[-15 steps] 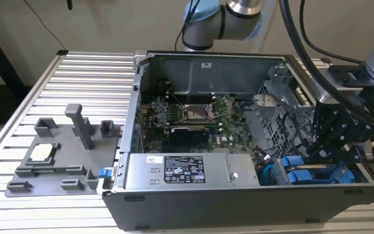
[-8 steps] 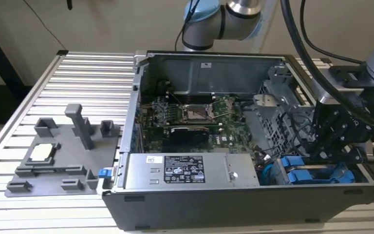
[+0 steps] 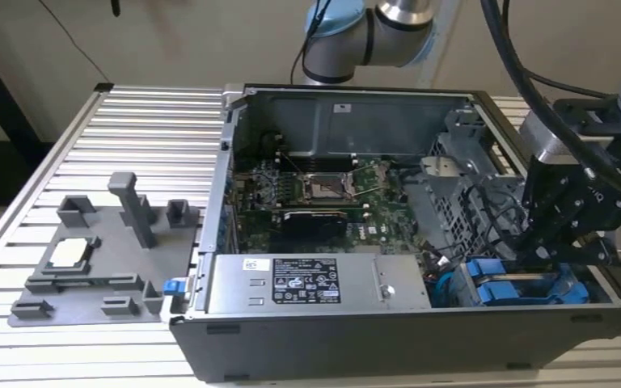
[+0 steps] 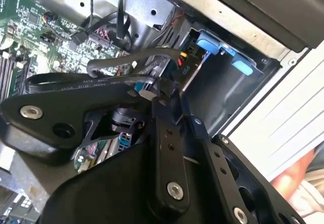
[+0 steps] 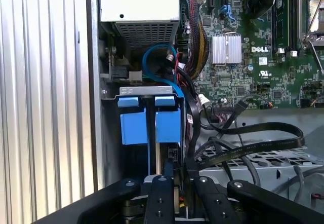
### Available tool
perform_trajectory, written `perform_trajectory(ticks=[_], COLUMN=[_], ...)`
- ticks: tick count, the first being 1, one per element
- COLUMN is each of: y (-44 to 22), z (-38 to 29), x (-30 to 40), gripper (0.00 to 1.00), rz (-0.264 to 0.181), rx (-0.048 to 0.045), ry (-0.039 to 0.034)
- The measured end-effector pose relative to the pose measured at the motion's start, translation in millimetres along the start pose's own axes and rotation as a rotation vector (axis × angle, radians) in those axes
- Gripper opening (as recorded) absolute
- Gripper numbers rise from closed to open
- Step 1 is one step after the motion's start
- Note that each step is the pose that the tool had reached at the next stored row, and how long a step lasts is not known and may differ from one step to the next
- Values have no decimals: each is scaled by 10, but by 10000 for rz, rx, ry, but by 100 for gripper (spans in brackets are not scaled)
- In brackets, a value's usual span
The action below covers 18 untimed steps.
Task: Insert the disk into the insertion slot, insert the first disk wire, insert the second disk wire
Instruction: 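Insert the second disk wire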
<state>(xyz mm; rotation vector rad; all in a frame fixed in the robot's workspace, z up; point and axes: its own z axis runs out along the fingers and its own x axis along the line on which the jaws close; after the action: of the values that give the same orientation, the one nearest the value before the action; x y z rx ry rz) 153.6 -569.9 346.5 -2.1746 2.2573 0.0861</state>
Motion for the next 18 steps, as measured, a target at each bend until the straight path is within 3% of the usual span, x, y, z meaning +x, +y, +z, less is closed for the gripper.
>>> perform_trajectory(ticks=[15,18], y=[23,23], z=[-659,-670], x=[-28,-29], gripper=[23,23], rz=[1,0], rx=[-7,-7], ry=[2,-3])
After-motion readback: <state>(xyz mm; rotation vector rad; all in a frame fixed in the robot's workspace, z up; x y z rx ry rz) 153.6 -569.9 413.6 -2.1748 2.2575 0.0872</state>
